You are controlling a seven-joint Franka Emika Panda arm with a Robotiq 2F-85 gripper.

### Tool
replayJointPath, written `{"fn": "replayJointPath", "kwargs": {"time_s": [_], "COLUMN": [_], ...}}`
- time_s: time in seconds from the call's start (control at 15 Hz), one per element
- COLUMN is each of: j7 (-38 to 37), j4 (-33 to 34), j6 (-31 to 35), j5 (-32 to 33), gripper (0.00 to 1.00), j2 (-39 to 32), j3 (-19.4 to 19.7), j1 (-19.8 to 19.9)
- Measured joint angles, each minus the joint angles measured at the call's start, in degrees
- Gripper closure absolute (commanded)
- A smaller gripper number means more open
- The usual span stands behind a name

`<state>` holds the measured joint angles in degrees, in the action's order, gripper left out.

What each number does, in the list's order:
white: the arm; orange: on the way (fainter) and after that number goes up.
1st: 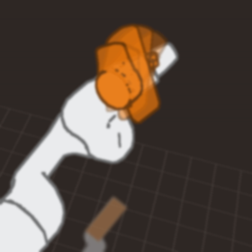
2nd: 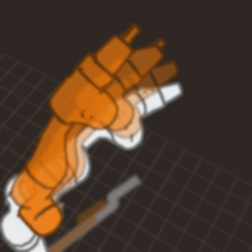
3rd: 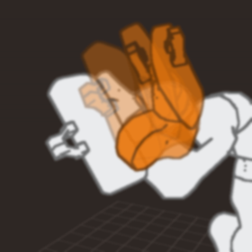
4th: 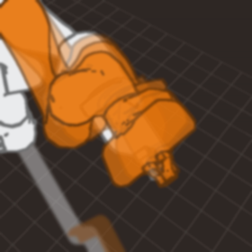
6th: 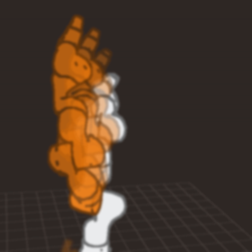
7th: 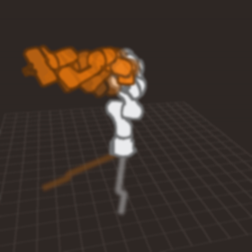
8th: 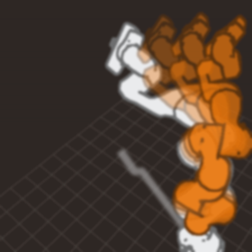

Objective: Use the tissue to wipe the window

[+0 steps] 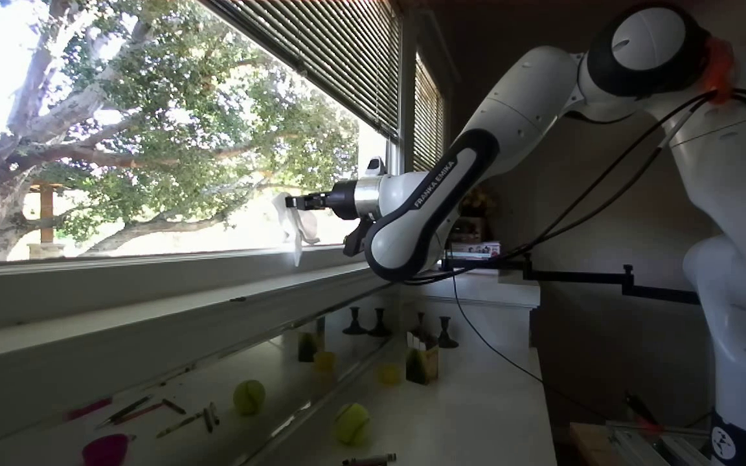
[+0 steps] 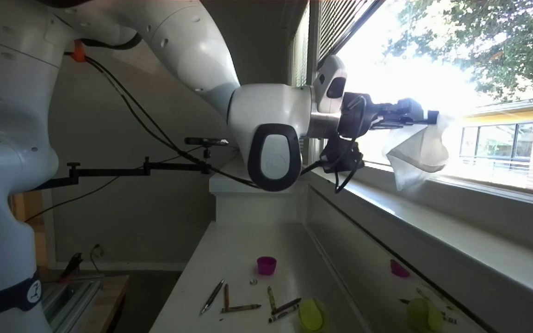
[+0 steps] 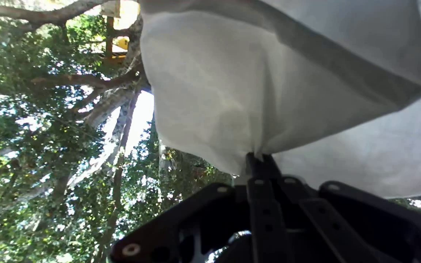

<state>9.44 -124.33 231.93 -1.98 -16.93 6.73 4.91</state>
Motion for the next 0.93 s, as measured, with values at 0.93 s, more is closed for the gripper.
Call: {"fn": "replayJointPath", "kwargs": {"time_s": [0.93], "j7": [0.0], "j4": [4.3], "j6": [-5.1], "j5": [-8.3], "gripper": [1.00], "j2": [4.6], "j3": [4.0], "j1": [1.4]}}
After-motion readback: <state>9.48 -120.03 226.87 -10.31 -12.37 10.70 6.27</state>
